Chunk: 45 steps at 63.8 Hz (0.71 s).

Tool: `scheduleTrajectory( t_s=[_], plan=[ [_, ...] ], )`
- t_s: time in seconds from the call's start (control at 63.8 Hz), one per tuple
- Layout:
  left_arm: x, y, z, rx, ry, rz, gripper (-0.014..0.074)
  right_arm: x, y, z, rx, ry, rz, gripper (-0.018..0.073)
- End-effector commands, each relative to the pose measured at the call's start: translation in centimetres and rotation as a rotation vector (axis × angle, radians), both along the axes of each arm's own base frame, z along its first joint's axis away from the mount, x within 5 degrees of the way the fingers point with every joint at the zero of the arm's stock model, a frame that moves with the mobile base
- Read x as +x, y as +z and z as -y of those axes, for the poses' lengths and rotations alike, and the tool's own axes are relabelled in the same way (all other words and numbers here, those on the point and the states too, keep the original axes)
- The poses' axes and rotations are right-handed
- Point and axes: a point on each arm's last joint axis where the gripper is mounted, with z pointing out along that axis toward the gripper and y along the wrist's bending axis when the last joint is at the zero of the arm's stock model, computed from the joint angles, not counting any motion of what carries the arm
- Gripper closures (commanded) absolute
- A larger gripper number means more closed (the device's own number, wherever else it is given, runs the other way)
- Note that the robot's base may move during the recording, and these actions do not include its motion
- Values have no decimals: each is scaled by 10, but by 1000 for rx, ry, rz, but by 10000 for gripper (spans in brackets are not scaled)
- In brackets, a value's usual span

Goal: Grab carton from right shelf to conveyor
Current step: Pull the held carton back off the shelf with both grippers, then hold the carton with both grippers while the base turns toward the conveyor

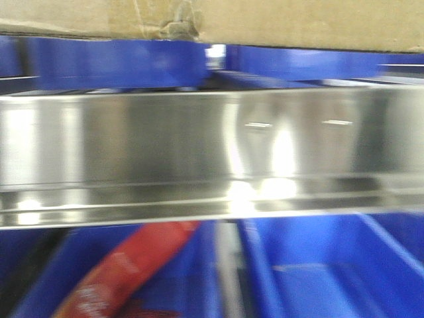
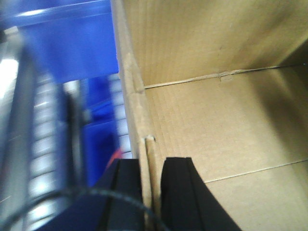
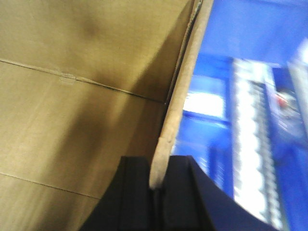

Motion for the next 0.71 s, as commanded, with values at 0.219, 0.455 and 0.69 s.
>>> scheduleTrajectory(
  t_s=[0.219, 0.455, 0.69],
  plan=[
    [-4, 8, 7, -70, -63, 54, 614, 0, 6, -3, 35, 31, 59, 628],
    [-4, 8, 7, -70, -63, 54, 614, 0, 6, -3, 35, 31, 59, 628],
    [-4, 8, 7, -70, -63, 54, 614, 0, 6, -3, 35, 31, 59, 628]
  ],
)
